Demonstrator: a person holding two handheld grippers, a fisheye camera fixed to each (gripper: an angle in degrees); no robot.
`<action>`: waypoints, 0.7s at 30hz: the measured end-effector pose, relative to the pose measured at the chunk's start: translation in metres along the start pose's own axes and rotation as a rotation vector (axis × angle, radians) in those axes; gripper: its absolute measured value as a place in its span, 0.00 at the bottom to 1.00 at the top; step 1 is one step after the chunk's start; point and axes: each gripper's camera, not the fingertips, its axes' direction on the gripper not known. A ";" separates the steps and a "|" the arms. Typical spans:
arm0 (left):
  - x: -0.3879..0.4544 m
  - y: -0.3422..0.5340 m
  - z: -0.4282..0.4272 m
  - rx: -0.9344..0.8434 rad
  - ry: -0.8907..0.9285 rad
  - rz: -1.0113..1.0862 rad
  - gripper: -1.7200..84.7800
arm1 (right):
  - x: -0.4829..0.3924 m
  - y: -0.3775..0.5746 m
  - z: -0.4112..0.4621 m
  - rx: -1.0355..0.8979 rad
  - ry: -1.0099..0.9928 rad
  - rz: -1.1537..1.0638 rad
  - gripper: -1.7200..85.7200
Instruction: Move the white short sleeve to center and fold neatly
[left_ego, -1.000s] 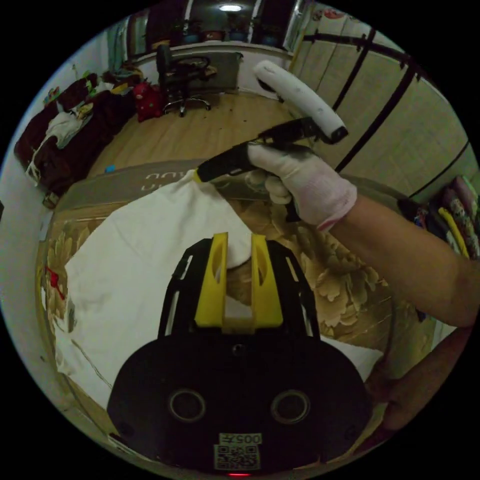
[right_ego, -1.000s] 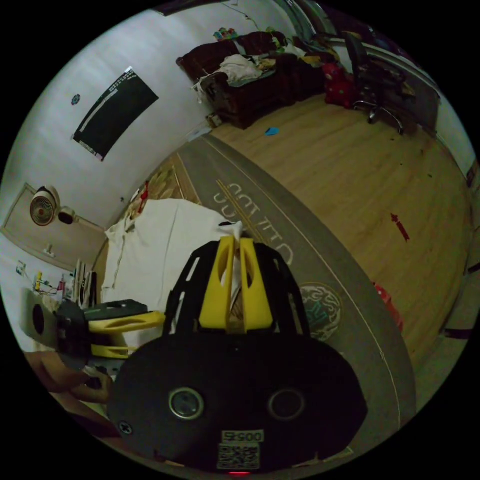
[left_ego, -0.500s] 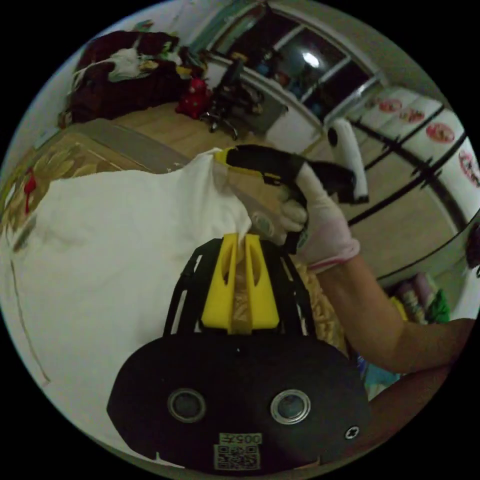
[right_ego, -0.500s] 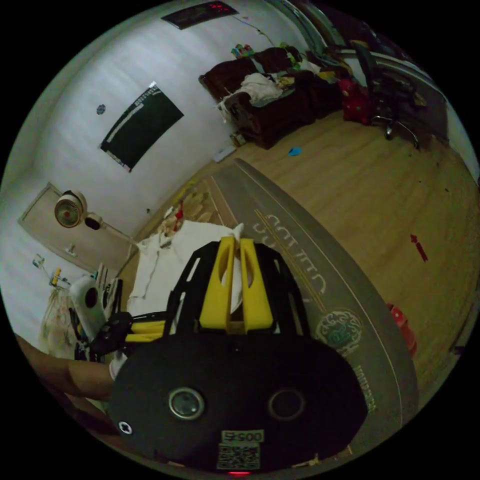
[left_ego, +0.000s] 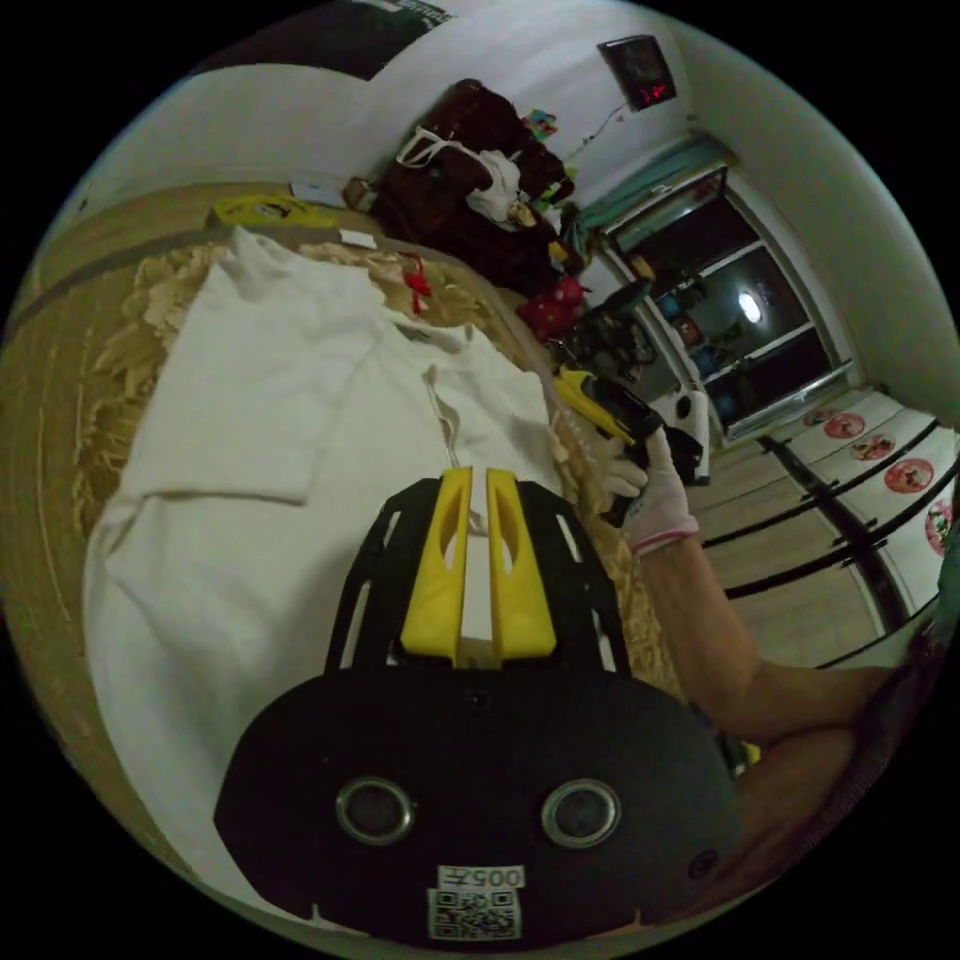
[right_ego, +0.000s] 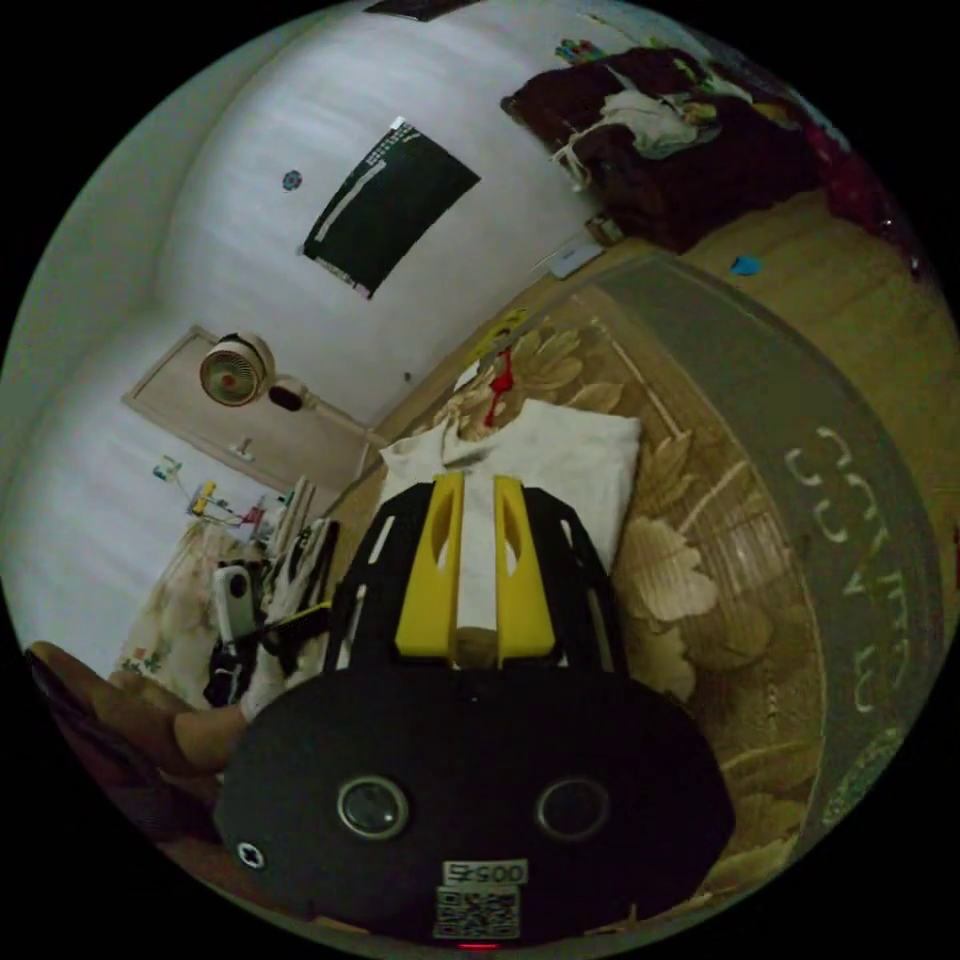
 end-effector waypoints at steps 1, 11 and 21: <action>-0.001 -0.003 0.001 -0.010 -0.006 0.019 0.04 | 0.001 0.002 0.001 -0.002 0.043 -0.004 0.03; -0.018 -0.048 0.080 -0.278 -0.074 0.187 0.01 | -0.013 0.024 0.071 -0.211 0.383 -0.160 0.00; -0.053 -0.035 0.046 -0.104 -0.267 0.298 0.01 | -0.009 0.043 0.076 -0.125 0.373 -0.166 0.01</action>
